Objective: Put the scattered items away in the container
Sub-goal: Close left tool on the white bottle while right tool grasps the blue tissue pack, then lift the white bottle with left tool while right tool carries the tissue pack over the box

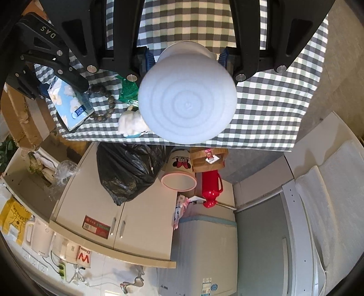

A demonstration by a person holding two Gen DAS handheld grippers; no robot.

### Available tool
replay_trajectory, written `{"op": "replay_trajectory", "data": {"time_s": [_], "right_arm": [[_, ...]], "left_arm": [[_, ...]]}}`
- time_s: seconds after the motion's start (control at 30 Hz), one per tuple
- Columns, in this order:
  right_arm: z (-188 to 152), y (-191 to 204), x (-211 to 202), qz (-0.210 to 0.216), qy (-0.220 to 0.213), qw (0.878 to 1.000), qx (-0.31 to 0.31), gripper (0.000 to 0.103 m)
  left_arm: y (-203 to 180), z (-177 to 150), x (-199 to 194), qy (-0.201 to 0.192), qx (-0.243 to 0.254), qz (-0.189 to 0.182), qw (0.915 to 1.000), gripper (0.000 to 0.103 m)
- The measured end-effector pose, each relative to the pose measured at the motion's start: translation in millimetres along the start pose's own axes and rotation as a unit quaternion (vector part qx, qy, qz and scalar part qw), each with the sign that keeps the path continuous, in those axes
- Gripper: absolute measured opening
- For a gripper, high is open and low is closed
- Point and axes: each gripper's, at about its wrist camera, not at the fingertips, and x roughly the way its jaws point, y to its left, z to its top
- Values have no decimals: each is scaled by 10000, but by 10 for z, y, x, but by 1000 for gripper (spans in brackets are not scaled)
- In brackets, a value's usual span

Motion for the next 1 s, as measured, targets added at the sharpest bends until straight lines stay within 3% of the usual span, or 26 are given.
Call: {"op": "replay_trajectory", "data": {"time_s": [1.0], "right_arm": [[-59, 206, -1302, 64, -1056, 9944, 27, 54]], "left_arm": [[-286, -113, -1324, -1013, 324, 62, 9943, 44]]}}
